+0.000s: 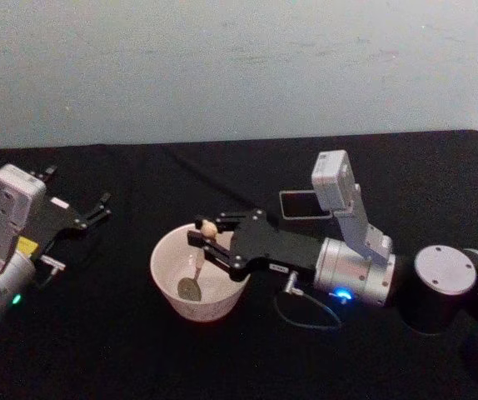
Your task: Pick up the stirring spoon with one hand, stir inside the cup, then place it back in its original position.
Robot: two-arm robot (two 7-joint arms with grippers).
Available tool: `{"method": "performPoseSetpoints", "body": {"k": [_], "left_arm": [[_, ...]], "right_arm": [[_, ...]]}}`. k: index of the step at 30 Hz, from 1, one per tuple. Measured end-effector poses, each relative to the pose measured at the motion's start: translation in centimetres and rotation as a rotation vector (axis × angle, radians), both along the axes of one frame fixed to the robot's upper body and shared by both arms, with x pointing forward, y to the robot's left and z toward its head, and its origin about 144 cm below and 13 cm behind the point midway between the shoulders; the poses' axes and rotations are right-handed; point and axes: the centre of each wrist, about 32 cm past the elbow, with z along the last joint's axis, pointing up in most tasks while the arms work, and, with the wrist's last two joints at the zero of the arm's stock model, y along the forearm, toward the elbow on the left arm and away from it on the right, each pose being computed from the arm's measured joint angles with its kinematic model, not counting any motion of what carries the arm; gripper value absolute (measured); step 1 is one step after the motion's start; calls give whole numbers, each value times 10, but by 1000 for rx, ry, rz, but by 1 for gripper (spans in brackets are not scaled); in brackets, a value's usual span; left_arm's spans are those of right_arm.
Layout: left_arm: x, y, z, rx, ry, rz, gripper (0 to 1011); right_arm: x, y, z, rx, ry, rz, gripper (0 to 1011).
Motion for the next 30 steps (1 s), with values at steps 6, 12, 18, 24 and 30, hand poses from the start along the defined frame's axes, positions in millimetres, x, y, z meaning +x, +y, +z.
{"method": "performPoseSetpoints", "body": {"k": [6, 12, 18, 24, 30], "left_arm": [[0, 0, 0, 0, 0, 0, 1001], [0, 0, 0, 0, 0, 0, 1001], [0, 0, 0, 0, 0, 0, 1001], [0, 0, 0, 0, 0, 0, 1001], [0, 0, 0, 0, 0, 0, 1001]], "right_arm": [[11, 5, 0, 7, -11, -25, 211], [19, 1, -1, -2, -17, -64, 211], [23, -6, -2, -8, -19, -85, 211], [22, -10, -2, -12, -18, -94, 211], [22, -11, -1, -12, -19, -95, 211]]}}
